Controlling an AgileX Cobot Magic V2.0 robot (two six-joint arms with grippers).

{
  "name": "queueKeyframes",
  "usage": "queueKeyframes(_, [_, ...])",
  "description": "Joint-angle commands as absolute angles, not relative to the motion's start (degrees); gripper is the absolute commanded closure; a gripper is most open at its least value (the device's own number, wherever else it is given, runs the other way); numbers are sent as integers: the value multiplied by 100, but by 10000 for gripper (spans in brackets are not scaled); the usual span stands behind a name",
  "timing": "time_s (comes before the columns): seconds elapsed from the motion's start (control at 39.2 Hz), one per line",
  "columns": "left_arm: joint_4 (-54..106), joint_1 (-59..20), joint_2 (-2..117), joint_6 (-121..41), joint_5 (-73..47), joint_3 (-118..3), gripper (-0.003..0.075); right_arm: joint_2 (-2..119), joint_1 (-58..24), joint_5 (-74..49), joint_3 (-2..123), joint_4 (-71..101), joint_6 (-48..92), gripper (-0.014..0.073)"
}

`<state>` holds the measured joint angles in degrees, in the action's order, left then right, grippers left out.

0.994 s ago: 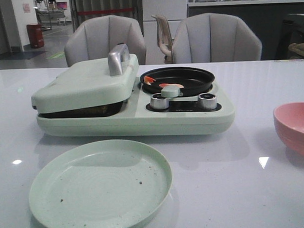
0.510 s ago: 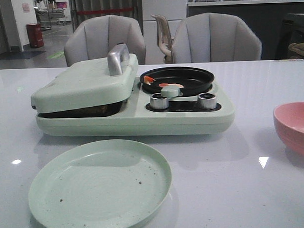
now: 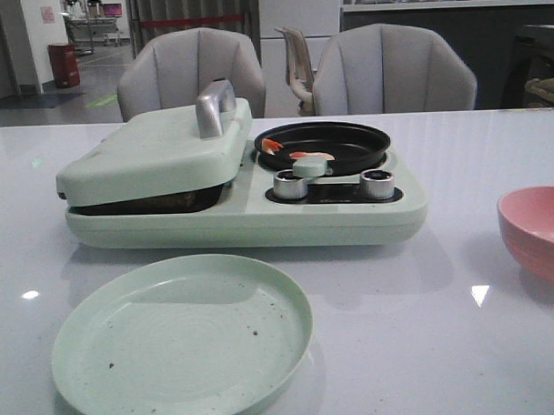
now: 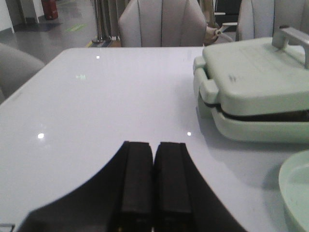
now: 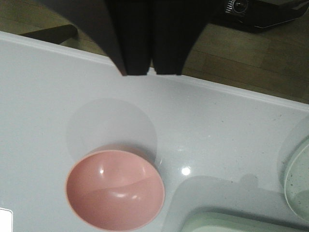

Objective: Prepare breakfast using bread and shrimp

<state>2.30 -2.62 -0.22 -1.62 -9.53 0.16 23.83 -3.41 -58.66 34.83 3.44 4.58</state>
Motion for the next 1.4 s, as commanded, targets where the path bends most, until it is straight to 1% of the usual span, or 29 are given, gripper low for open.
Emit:
queueKeyframes(0.0, [285,-250,-150,-134,-30,47,619,2424,-341,-5494,3622,374,485,560])
queueKeyframes(0.13, [169,-250,-150,-134,341,47,619,2424,-341,-5500,3622,374,485,560])
queueKeyframes(1.12, [169,-250,-150,-134,319,47,619,2390,-341,-5466,3586,388,485,560])
queueKeyframes(1.17, [169,-250,-150,-134,319,47,619,2235,-335,-5313,3468,306,507,560])
queueKeyframes(1.22, [169,-250,-150,-134,319,47,619,2060,-285,-4909,3222,260,507,560])
queueKeyframes(1.38, [169,-250,-140,-134,319,47,619,1288,-143,-2969,2153,266,507,560])
